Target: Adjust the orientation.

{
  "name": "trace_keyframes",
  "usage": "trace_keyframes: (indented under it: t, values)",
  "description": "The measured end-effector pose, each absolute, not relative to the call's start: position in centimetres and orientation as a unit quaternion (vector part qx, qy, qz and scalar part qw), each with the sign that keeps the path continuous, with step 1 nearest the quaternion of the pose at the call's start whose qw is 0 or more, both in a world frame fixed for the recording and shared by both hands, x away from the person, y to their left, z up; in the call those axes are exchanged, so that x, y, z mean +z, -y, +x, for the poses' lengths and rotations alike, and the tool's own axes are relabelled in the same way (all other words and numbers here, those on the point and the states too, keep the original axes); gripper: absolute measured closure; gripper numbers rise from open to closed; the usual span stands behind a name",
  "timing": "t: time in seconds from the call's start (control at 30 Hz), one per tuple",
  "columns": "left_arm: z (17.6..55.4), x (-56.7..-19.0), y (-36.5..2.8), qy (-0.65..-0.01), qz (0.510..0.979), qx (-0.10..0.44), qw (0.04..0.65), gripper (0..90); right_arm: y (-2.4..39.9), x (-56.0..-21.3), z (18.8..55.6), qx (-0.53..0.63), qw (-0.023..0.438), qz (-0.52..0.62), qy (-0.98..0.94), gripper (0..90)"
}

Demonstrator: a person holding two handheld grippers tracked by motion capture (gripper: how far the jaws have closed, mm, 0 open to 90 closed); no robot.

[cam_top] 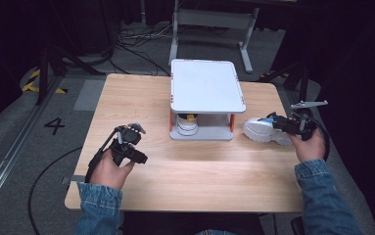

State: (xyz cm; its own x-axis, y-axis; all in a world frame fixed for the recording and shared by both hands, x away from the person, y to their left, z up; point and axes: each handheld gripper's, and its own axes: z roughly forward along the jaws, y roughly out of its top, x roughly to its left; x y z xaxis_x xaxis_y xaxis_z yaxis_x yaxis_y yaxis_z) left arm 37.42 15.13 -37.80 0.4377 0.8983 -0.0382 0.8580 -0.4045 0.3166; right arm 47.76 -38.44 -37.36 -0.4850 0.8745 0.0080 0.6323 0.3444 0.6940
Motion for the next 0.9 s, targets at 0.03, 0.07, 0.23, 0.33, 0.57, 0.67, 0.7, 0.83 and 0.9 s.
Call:
trace_keyframes:
  t: [0.03, 0.07, 0.23, 0.33, 0.57, 0.67, 0.7, 0.83, 0.9]
  values:
    - [37.2, -37.9, -15.6, -0.53, 0.833, 0.071, 0.141, 39.4, 38.2, -37.3, 48.1, 0.318, 0.194, 0.471, -0.799, 77.3]
    - [37.0, -38.0, -15.7, -0.536, 0.83, 0.07, 0.141, 39.9, 37.9, -37.4, 48.6, 0.309, 0.201, 0.473, -0.801, 83.3]
    - [36.2, -37.9, -16.5, -0.544, 0.824, 0.071, 0.139, 41.5, 37.7, -39.0, 49.9, 0.269, 0.208, 0.495, -0.8, 90.0]
    - [36.4, -37.9, -16.4, -0.542, 0.826, 0.07, 0.14, 41.4, 37.7, -38.9, 49.7, 0.268, 0.204, 0.494, -0.802, 90.0]
    - [38.2, -38.0, -14.4, -0.511, 0.847, 0.058, 0.137, 42.5, 37.9, -38.3, 47.0, 0.274, 0.177, 0.485, -0.811, 90.0]
    - [39.1, -37.8, -13.4, -0.498, 0.854, 0.055, 0.138, 42.4, 37.7, -38.3, 45.7, 0.263, 0.167, 0.479, -0.821, 90.0]
    - [39.3, -37.8, -13.2, -0.495, 0.856, 0.054, 0.139, 42.4, 37.5, -38.3, 45.1, 0.255, 0.161, 0.475, -0.826, 90.0]
    - [40.5, -37.7, -12.0, -0.481, 0.864, 0.051, 0.142, 42.1, 37.4, -38.8, 43.7, 0.231, 0.135, 0.473, -0.839, 89.9]
    - [41.1, -37.6, -11.4, -0.471, 0.869, 0.052, 0.141, 41.9, 37.5, -39.3, 43.0, 0.225, 0.117, 0.472, -0.845, 89.8]
